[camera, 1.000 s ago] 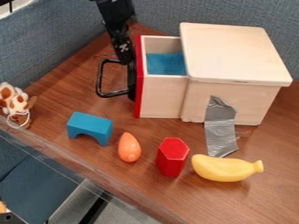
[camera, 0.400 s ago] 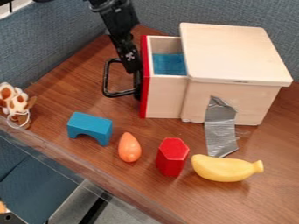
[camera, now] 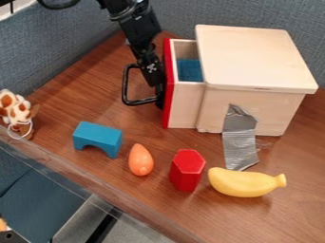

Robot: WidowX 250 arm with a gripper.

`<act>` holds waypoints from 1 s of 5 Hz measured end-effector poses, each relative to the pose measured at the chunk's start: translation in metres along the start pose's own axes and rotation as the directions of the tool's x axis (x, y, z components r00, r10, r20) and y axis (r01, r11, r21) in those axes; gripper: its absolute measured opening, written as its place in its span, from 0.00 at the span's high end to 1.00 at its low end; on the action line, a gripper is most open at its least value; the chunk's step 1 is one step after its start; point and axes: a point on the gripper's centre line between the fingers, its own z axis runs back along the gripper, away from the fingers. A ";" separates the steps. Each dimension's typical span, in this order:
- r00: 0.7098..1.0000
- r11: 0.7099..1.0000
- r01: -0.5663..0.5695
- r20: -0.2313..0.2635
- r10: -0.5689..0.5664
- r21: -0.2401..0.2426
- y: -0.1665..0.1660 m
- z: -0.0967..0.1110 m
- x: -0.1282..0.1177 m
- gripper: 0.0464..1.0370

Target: Close the drawer

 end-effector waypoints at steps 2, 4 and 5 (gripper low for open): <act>1.000 1.000 -0.001 0.030 0.001 -0.022 -0.008 -0.004 0.013 0.04; 0.998 1.000 0.016 0.056 -0.016 -0.012 -0.003 0.000 0.032 0.04; 0.997 1.000 0.027 0.066 -0.026 -0.013 -0.002 -0.003 0.040 0.04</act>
